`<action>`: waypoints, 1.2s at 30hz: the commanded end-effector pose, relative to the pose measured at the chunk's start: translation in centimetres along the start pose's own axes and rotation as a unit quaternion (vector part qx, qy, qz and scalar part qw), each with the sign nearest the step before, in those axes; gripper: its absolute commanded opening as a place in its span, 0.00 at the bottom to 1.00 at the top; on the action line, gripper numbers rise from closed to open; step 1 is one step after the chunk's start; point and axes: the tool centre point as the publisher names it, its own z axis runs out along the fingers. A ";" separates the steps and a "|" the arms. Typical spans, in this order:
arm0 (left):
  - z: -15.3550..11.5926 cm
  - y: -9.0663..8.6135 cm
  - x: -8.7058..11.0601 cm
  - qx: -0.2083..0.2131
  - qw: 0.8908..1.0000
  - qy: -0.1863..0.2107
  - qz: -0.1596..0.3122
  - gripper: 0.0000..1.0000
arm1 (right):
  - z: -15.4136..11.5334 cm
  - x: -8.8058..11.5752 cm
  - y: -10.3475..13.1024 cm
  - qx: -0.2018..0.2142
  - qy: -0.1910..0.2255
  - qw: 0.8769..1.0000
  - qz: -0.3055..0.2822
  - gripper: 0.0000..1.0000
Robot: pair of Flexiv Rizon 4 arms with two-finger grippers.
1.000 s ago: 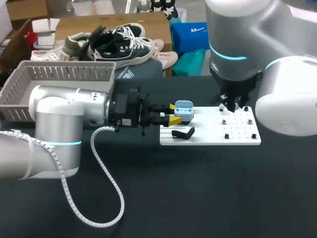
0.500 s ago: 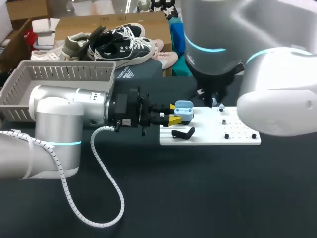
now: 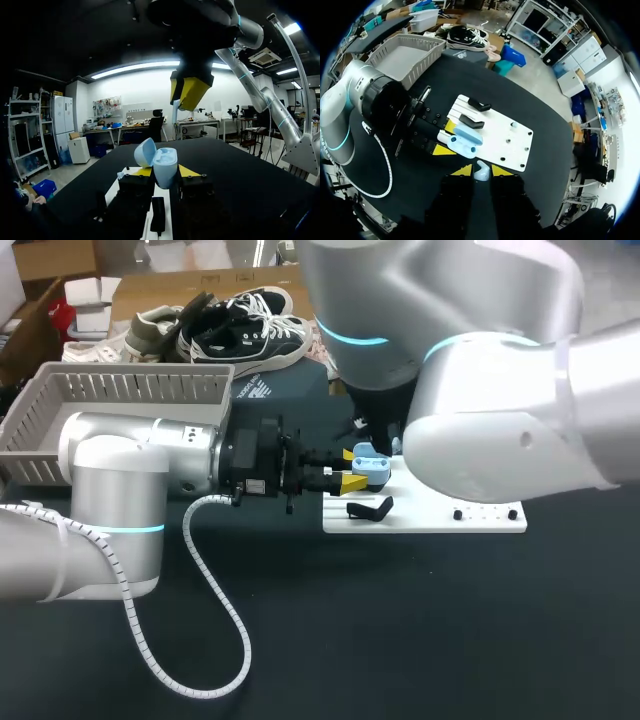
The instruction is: Pick up each earbud case from the left stands, insert the matching earbuds, close the lid, and place the case in the box.
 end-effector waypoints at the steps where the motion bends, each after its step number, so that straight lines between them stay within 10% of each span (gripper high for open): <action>1: 0.0 0.1 0.1 0.001 1.000 0.000 0.000 0.00 | 0.0 -0.3 0.2 0.002 0.004 1.000 0.000 0.00; 12: 0.0 0.1 0.1 0.001 1.000 0.000 0.000 0.00 | 0.0 -0.3 0.2 0.002 0.004 1.000 0.000 0.00; 22: 0.0 0.1 0.1 0.001 1.000 0.000 0.000 0.00 | -0.5 -1.4 0.8 -0.007 0.077 0.981 0.175 0.00; 36: 0.0 0.1 0.1 0.001 1.000 0.000 0.000 0.00 | 0.5 -0.6 1.2 0.009 0.119 0.968 0.220 0.00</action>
